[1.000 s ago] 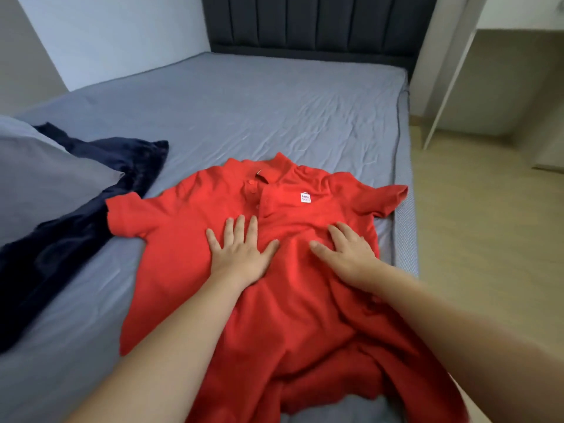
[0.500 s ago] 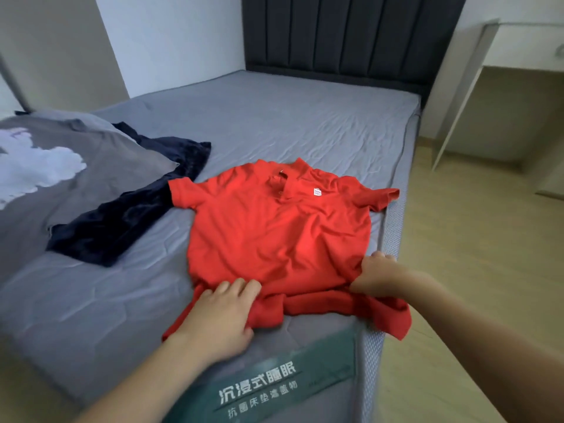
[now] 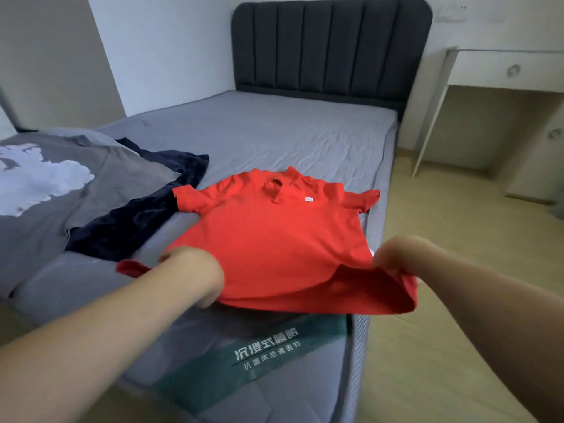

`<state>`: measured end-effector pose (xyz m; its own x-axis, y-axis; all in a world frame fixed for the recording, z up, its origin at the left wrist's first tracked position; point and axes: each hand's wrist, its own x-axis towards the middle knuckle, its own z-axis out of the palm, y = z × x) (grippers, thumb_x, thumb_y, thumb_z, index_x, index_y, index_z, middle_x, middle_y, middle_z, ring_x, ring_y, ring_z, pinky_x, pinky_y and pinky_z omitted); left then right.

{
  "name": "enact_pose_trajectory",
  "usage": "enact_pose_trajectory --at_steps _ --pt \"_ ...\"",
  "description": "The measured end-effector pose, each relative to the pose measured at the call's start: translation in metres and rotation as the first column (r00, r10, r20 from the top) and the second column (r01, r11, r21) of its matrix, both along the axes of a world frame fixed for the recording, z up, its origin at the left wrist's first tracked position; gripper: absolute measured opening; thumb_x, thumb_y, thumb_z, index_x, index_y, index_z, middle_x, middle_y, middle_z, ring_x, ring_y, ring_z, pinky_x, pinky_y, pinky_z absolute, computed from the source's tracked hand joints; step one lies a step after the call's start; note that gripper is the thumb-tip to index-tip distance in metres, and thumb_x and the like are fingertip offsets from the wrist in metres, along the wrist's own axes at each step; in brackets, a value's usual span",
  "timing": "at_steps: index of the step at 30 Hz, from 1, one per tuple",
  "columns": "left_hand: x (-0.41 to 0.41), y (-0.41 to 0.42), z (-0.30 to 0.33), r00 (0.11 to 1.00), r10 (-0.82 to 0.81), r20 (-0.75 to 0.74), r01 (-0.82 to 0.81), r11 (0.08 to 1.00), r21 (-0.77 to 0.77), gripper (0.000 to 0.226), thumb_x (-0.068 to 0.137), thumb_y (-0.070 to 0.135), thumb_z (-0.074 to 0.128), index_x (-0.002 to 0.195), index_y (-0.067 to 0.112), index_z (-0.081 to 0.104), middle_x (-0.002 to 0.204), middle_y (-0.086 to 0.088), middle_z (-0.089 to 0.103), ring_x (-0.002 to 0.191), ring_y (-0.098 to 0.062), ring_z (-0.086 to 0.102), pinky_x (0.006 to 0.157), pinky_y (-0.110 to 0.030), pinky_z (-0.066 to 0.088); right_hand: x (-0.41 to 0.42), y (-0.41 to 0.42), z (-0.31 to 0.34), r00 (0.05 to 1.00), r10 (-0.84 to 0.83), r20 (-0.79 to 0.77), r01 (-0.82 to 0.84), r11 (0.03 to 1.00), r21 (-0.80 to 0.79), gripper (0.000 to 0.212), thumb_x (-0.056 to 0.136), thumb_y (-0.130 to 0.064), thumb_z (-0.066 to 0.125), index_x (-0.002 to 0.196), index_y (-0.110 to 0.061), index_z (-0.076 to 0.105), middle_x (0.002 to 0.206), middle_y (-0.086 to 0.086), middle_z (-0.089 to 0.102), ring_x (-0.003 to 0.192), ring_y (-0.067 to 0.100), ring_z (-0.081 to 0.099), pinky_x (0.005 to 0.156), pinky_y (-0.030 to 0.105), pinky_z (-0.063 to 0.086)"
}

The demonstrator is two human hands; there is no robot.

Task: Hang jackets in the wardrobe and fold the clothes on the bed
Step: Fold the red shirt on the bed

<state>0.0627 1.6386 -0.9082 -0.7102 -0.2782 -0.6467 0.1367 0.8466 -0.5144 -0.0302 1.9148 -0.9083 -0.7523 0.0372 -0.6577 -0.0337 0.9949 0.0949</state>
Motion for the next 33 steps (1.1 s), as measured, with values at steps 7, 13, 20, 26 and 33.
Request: enact_pose_trajectory --at_steps 7,13,20,26,33 --pt "0.004 0.001 -0.018 0.986 0.071 -0.152 -0.007 0.921 0.389 0.038 0.089 0.008 0.039 0.115 -0.003 0.064 0.094 -0.017 0.068 0.080 -0.030 0.064 0.068 -0.033 0.048 -0.017 -0.045 -0.039 0.838 0.342 -0.425 -0.215 0.923 0.320 0.041 0.091 -0.027 0.050 0.130 -0.016 0.055 0.133 0.007 0.050 0.120 0.029 0.053 0.095 0.045 0.049" --pt "0.018 -0.025 -0.095 0.849 0.445 -0.284 -0.271 0.830 0.488 0.069 0.096 0.063 0.021 0.154 0.039 -0.007 0.163 0.009 -0.016 0.151 -0.025 -0.007 0.115 -0.065 0.007 -0.003 -0.076 -0.106 0.803 0.376 -0.463 -0.475 0.872 -0.116 0.072 0.095 -0.065 0.024 0.155 -0.032 0.002 0.163 0.004 -0.002 0.150 0.026 -0.002 0.119 0.052 -0.003" --pt "-0.052 -0.017 -0.059 0.850 0.439 -0.290 -0.328 0.873 0.360 0.073 0.098 0.053 0.033 0.157 0.018 0.008 0.164 -0.009 0.005 0.150 -0.030 0.013 0.120 -0.045 0.018 -0.034 -0.068 -0.124 0.859 0.267 -0.436 -0.413 0.865 -0.285 0.076 0.093 -0.070 0.016 0.155 -0.031 -0.003 0.163 0.002 -0.011 0.150 0.021 -0.011 0.118 0.049 -0.012" --pt "-0.105 -0.040 -0.096 0.699 0.480 -0.529 -0.168 0.831 0.531 0.068 0.098 0.062 0.020 0.156 0.035 -0.004 0.165 0.001 -0.008 0.151 -0.023 -0.008 0.120 -0.052 0.002 -0.086 -0.061 -0.106 0.879 0.263 -0.397 -0.386 0.882 -0.271 0.078 0.095 -0.065 0.026 0.155 -0.027 -0.006 0.162 0.002 -0.014 0.150 0.023 -0.008 0.119 0.050 -0.005" --pt "-0.148 -0.077 -0.133 0.197 0.751 -0.630 -0.201 0.660 0.724 0.062 0.093 0.058 0.042 0.139 0.018 0.042 0.145 -0.010 0.037 0.135 -0.032 0.033 0.109 -0.046 0.028 -0.158 -0.142 -0.125 0.790 0.347 -0.506 -0.499 0.843 -0.200 0.072 0.097 -0.062 0.019 0.156 -0.026 -0.004 0.162 0.000 -0.014 0.150 0.022 -0.011 0.119 0.050 -0.008"
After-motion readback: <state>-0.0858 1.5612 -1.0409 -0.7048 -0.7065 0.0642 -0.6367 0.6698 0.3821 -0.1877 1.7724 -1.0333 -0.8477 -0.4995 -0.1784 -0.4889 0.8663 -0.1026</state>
